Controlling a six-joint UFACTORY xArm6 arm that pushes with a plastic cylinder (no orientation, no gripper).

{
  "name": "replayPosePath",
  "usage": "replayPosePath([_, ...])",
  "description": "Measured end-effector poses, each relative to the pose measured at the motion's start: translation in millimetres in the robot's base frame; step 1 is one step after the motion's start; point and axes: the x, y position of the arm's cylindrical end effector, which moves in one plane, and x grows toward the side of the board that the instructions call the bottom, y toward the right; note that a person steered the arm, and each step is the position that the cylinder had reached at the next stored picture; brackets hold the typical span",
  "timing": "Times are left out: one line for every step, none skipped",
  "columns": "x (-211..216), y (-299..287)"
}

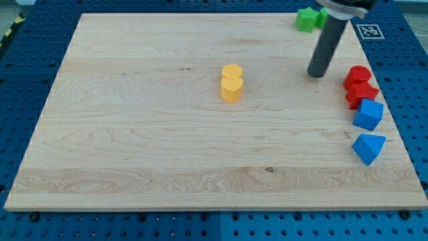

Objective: Slide the blue cube to the top center of the board

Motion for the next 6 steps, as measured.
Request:
replayPosePath([12, -14])
replayPosePath([12, -16])
replayPosePath([24, -33])
replayPosePath([54, -55])
replayPosePath([89, -78])
replayPosePath([129, -77])
